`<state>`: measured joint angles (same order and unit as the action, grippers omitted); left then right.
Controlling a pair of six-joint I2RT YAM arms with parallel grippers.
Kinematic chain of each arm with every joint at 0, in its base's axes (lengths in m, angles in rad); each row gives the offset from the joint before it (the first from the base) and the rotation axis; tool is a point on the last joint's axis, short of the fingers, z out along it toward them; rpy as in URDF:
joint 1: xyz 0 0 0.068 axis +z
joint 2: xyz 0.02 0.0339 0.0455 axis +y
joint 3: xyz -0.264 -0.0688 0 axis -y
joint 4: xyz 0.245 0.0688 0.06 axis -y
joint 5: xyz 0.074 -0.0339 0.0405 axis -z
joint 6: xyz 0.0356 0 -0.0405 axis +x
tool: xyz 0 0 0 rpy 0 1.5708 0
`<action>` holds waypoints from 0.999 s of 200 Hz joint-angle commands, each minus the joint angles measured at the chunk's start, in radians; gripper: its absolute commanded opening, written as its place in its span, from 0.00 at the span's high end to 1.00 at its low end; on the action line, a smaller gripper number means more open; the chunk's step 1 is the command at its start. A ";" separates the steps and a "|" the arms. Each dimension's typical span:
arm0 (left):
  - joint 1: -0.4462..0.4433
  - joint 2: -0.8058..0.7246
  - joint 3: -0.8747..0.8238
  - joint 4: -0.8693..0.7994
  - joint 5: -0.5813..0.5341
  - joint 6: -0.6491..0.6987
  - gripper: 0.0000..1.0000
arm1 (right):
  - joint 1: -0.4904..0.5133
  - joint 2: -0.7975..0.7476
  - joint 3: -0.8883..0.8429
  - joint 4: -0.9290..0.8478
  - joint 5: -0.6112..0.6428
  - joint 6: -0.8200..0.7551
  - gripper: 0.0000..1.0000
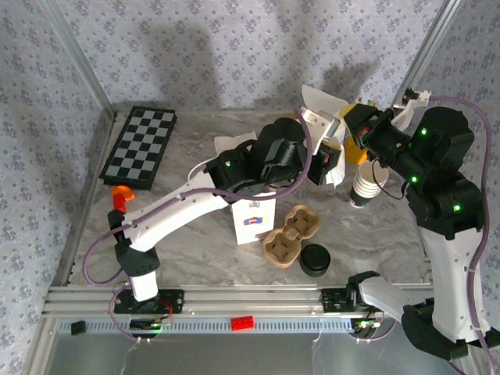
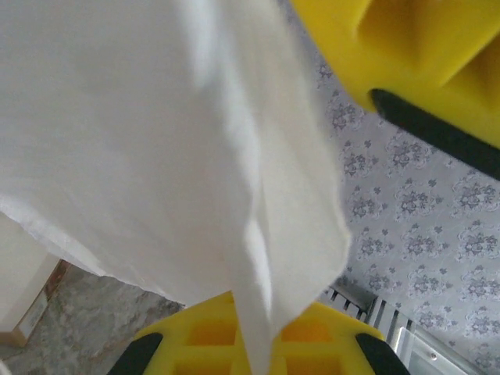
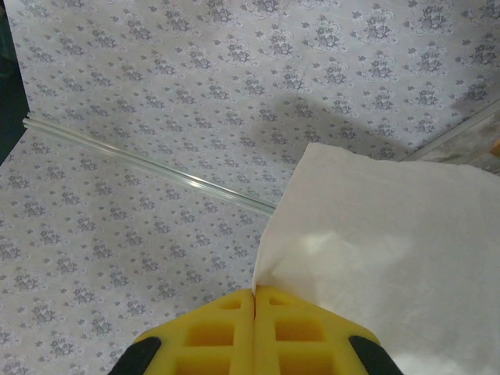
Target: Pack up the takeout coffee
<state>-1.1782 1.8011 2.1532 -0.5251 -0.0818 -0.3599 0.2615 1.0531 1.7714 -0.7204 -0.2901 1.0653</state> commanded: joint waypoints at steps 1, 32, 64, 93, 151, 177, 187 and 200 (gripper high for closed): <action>0.032 -0.062 0.056 -0.106 0.036 -0.007 1.00 | -0.027 -0.017 0.002 0.029 -0.042 -0.019 0.89; 0.098 -0.112 0.085 -0.192 0.141 -0.028 1.00 | -0.087 0.006 0.062 -0.015 -0.159 -0.126 0.73; 0.195 -0.136 0.199 -0.348 0.303 -0.029 1.00 | -0.131 0.014 0.071 -0.085 -0.281 -0.324 0.53; 0.269 -0.150 0.266 -0.428 0.386 -0.039 1.00 | -0.134 0.016 -0.022 -0.004 -0.394 -0.459 0.42; 0.342 -0.151 0.316 -0.465 0.529 0.008 1.00 | -0.085 0.007 -0.084 0.057 -0.433 -0.761 0.20; 0.381 -0.136 0.350 -0.493 0.594 0.036 1.00 | -0.068 0.032 -0.096 0.113 -0.479 -0.874 0.15; 0.396 -0.132 0.358 -0.498 0.633 0.039 1.00 | -0.056 0.042 -0.100 0.115 -0.497 -0.916 0.12; 0.409 -0.125 0.375 -0.522 0.665 0.056 1.00 | -0.012 0.063 -0.072 0.093 -0.498 -1.011 0.09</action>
<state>-0.7952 1.6592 2.4779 -1.0019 0.4709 -0.3504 0.1989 1.0866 1.6775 -0.6514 -0.7307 0.2577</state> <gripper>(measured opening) 0.049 0.886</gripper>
